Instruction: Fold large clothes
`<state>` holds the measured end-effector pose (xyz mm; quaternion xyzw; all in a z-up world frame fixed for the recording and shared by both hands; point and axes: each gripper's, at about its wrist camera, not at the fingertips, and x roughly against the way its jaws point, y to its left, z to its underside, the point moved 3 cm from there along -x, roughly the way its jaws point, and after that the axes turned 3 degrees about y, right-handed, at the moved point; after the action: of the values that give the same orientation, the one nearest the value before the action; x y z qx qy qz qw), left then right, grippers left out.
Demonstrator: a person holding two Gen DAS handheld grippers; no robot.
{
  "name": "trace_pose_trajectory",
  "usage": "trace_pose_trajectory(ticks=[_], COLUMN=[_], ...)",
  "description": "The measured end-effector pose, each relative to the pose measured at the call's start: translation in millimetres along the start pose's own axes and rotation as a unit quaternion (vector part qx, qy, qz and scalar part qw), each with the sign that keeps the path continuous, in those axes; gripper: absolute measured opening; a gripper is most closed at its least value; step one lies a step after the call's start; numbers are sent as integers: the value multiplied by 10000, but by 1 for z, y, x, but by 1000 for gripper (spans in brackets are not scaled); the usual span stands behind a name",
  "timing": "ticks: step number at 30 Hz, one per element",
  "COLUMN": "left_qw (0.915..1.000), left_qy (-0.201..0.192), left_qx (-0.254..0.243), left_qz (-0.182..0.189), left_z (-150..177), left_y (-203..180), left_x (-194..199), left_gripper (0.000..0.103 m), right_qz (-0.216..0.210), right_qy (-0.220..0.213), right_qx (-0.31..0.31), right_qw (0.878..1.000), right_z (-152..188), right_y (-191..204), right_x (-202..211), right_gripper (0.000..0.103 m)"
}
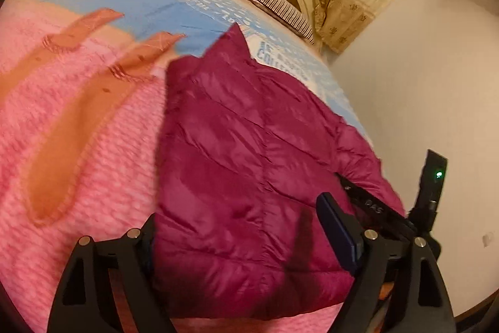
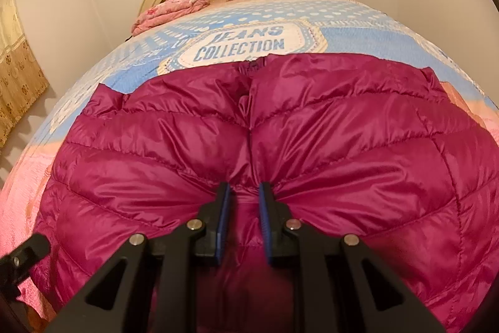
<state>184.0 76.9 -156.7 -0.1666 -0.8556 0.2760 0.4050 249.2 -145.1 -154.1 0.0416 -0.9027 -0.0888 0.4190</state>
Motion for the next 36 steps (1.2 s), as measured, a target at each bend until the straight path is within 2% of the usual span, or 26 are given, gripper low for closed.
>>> trace_pose_trajectory(ticks=[4, 8, 9, 10, 12, 13, 15, 20, 24, 26, 28, 30, 31, 33, 36], left_qw=[9987, 9979, 9978, 9976, 9966, 9947, 9923, 9892, 9877, 9854, 9820, 9781, 9756, 9730, 9672], left_qy=[-130, -190, -223, -245, -208, -165, -186, -357, -587, -738, -812, -828, -820, -759, -617], left_qx=[313, 478, 433, 350, 96, 45, -11, -315, -880, -1163, -1487, -1778, -1916, -2042, -2388], left_qz=[392, 386, 450, 545, 791, 1012, 1223, 1385, 1155, 998, 835, 697, 688, 764, 610], left_z=[-5, -18, -21, -24, -30, -33, -36, -45, -53, -50, -46, -44, -42, -39, -27], left_y=[-1, -4, -8, -13, -25, -29, -32, -37, -49, -53, -63, -72, -78, -89, -108], left_x=[-5, -11, -10, -9, -7, -4, 4, 39, 77, 97, 110, 112, 112, 107, 89], left_gripper=[84, 83, 70, 50, 25, 25, 23, 22, 22, 22, 22, 22, 22, 22, 22], right_qz=[-157, -215, -211, -209, -209, -217, -252, -746, -1348, -1863, -2500, -3158, -3341, -3315, -3382], right_qy=[21, 46, 55, 68, 121, 146, 194, 270, 508, 697, 925, 1118, 1141, 974, 774], right_qx=[-124, -168, -172, -178, -232, -297, -522, -1121, -1395, -1530, -1607, -1763, -1808, -1744, -1742], right_qw=[9998, 9996, 9996, 9996, 9994, 9992, 9981, 9905, 9797, 9680, 9503, 9256, 9180, 9221, 9216], right_z=[0, -1, -1, -1, -1, -1, 1, 19, 34, 42, 48, 54, 55, 53, 49], right_y=[-5, -7, -7, -7, -8, -8, -9, 11, 53, 81, 109, 126, 129, 123, 97], right_x=[-2, -2, -2, -2, -3, -4, -2, 6, 4, 0, -5, -9, -7, 4, 25], right_gripper=[19, 19, 19, 19, 19, 19, 19, 20, 20, 19, 17, 14, 14, 17, 17])
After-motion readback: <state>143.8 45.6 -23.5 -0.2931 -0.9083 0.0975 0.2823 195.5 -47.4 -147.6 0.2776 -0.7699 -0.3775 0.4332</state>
